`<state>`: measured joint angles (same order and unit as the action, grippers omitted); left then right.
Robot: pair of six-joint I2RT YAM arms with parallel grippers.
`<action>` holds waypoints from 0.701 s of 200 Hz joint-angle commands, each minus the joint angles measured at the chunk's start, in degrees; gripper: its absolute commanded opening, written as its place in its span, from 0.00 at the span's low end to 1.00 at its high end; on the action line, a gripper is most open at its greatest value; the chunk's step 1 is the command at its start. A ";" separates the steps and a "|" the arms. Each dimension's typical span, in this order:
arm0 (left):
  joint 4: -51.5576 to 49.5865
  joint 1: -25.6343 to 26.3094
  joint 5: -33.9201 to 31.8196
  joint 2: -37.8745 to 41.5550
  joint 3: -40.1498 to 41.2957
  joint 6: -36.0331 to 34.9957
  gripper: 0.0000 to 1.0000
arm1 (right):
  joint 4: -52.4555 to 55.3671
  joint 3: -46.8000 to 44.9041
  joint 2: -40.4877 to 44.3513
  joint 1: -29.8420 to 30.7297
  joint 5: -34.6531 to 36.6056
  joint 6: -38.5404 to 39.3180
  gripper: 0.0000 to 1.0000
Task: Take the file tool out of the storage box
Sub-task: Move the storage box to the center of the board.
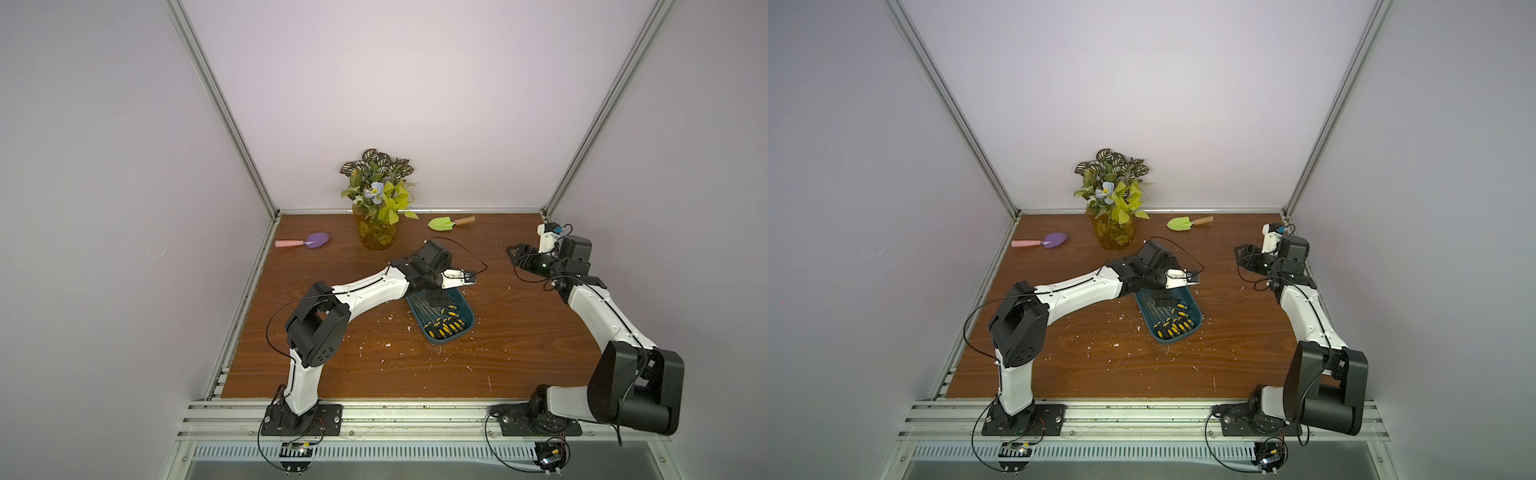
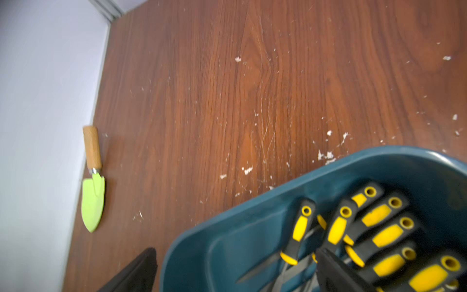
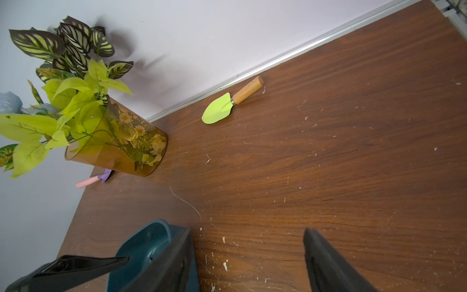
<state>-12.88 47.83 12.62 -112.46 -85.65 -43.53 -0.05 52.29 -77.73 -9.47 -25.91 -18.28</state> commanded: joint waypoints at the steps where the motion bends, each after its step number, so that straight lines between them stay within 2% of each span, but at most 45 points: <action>1: -0.18 0.95 0.44 -3.58 -1.86 -4.06 0.99 | -2.14 -1.17 0.61 -0.27 -1.75 0.62 0.75; 37: -3.08 1.49 -0.88 -7.48 -5.77 -5.08 1.00 | -3.17 -2.35 0.13 -0.54 -2.71 0.40 0.76; 74: -4.45 1.53 0.51 -9.80 -8.77 -4.64 0.99 | -4.57 -3.22 -0.33 -0.73 -3.95 -0.31 0.75; 140: -6.62 1.74 0.17 -12.59 -11.73 -3.12 0.80 | -4.25 -3.43 -1.02 -0.81 -4.54 -0.27 0.75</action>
<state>-17.08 48.97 12.53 -123.92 -96.49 -47.22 -2.61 49.01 -78.54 -10.00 -28.86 -18.44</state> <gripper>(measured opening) 0.824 0.755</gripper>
